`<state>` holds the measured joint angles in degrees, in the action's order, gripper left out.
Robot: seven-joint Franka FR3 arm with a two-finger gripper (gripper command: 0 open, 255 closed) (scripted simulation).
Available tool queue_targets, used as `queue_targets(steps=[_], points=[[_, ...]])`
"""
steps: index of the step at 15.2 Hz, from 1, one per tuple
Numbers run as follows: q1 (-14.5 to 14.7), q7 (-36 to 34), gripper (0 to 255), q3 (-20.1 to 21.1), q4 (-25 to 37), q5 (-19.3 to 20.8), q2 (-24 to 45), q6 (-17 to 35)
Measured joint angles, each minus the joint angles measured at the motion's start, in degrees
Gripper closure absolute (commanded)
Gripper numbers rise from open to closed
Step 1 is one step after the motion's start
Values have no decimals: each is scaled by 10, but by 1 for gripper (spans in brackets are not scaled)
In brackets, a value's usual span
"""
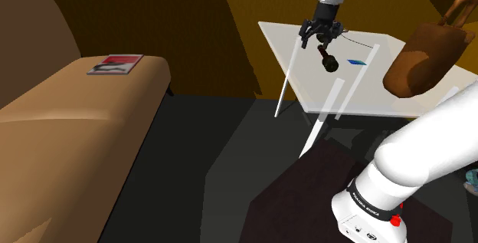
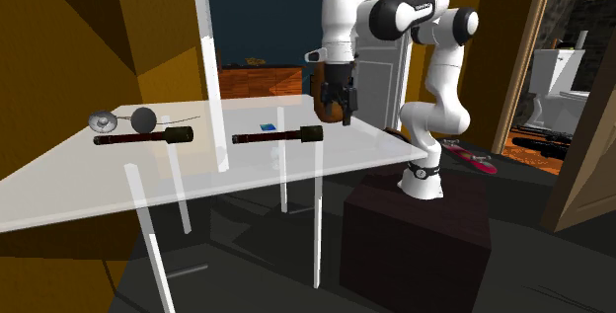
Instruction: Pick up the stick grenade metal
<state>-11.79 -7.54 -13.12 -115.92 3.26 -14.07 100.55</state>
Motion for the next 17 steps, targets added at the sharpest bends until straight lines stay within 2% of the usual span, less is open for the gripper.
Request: queue_targets(steps=[6,15,17], points=[[-31,3,0,-42,85,-16,98,10],[-93,11,0,-95,245,-69,257,-4],[-102,10,0,-100,261,-77,276,-4]])
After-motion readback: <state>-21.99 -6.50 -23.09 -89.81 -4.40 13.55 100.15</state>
